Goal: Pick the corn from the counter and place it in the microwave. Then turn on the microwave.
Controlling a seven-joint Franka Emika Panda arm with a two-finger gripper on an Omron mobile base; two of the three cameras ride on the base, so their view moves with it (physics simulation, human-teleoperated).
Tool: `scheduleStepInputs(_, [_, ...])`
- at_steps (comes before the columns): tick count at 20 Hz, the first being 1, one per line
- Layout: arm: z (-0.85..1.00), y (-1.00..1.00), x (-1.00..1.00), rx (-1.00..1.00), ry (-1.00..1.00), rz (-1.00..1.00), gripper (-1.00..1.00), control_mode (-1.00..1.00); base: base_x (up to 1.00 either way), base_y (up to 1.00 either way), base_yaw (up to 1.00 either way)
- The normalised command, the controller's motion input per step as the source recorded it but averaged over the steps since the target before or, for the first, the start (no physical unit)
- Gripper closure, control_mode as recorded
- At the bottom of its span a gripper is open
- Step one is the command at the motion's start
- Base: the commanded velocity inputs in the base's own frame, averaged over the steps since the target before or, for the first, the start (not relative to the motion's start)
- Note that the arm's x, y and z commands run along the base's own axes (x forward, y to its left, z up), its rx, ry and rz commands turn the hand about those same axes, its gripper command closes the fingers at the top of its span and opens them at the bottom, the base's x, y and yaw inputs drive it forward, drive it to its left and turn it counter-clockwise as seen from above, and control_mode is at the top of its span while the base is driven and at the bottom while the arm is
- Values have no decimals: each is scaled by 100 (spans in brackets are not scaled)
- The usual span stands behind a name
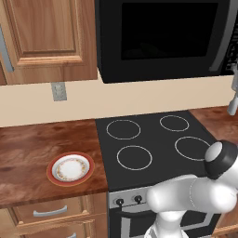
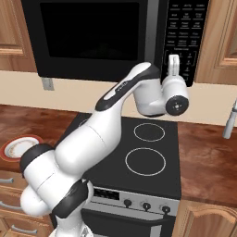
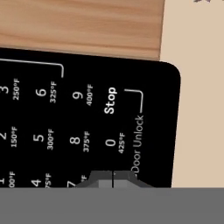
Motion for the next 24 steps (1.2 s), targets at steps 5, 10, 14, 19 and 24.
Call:
scheduleStepInputs(5, [0, 0, 10, 0, 0, -2, 100, -100, 0, 0, 0])
scheduleStepInputs(10, [-1, 0, 11, 0, 0, -2, 100, -100, 0, 0, 0])
scheduleStepInputs(14, [-4, -2, 11, 0, 0, -1, 100, -100, 0, 0, 0])
scheduleStepInputs(19, [-4, -4, 10, 0, 0, -1, 100, -100, 0, 0, 0])
scheduleStepInputs(24, [-2, -3, -11, 0, -1, 0, 100, -100, 0, 0, 0])
